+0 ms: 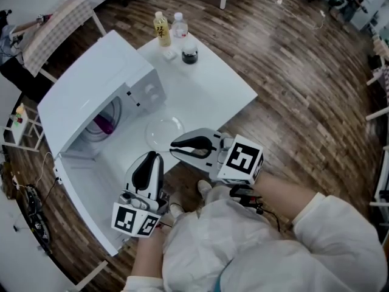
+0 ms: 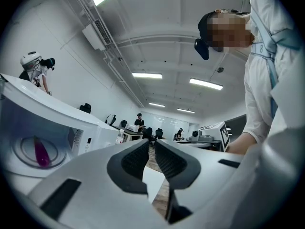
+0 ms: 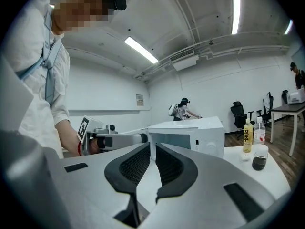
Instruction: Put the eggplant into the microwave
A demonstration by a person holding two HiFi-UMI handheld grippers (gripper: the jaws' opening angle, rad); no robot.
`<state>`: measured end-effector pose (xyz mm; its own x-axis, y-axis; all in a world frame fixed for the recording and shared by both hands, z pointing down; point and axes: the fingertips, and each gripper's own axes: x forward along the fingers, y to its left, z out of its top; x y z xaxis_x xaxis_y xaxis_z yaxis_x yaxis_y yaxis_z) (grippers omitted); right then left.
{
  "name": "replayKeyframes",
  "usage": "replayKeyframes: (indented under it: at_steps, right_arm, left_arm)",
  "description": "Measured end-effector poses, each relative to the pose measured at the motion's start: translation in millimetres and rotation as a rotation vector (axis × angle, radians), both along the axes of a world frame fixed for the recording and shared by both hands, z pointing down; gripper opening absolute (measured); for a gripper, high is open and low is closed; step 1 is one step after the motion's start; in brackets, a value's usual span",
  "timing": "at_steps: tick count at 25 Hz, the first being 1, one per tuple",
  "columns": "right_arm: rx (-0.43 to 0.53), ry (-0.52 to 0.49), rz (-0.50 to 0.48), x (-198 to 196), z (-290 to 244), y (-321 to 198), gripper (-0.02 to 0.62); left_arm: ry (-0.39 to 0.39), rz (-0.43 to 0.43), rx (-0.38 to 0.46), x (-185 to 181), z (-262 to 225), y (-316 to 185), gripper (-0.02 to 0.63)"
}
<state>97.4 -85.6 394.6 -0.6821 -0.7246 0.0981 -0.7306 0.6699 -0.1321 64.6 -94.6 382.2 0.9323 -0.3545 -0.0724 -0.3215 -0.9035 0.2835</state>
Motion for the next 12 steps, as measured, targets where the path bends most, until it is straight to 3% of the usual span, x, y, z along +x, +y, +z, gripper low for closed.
replayKeyframes:
  at_steps: [12]
  right_arm:
    - [0.025, -0.049, -0.006, -2, -26, 11, 0.054]
  left_arm:
    - [0.009, 0.04, 0.026, 3, -26, 8, 0.038]
